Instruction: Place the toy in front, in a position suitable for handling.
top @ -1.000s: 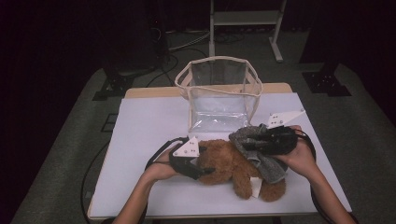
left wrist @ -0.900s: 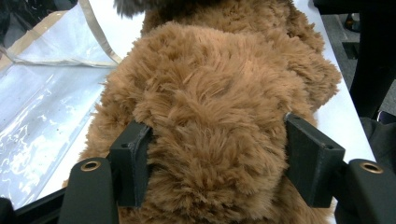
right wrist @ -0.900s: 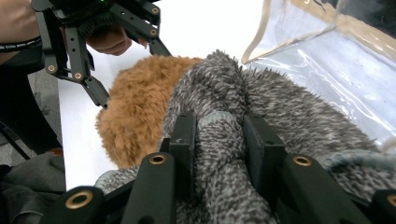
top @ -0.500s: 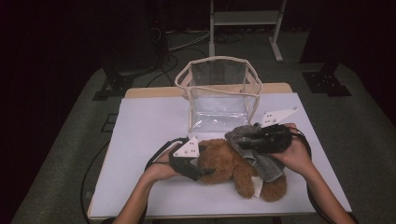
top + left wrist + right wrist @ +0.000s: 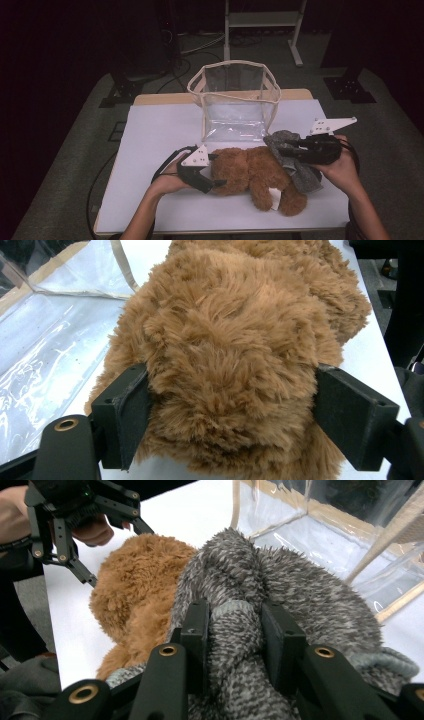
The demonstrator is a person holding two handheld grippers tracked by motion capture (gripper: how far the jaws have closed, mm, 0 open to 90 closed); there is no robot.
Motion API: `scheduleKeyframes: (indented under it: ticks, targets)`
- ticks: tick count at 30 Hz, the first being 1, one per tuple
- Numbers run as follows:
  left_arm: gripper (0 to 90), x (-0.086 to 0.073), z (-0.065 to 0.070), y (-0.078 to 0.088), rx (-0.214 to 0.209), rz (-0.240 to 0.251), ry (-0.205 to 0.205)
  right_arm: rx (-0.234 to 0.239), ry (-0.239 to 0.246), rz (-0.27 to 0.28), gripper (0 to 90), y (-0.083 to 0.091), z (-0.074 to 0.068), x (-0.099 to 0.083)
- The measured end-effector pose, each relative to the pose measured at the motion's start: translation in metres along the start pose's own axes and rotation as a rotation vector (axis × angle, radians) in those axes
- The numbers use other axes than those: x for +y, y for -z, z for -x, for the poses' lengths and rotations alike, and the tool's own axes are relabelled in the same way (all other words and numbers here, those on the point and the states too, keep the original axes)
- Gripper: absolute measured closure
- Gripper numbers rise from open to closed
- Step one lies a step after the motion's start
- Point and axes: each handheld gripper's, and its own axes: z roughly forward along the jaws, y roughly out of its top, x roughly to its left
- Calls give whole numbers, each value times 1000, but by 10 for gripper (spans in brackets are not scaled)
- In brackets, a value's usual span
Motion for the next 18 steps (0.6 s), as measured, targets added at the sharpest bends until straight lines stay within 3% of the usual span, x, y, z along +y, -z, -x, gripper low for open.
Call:
scheduleKeyframes:
  ticks: [4, 12, 13, 18]
  targets:
    - [203, -1, 0, -1, 2, 0, 6, 13, 4, 0, 660, -7, -4, 0]
    - [185, 0, 0, -3, 3, 4, 10, 104, 59, -18, 658, -43, -23, 12]
    - [184, 0, 1, -3, 4, 2, 6, 139, 84, -32, 656, -56, -31, 16]
    - [184, -2, -1, -1, 3, -4, 7, 172, 134, -63, 655, -74, -46, 23]
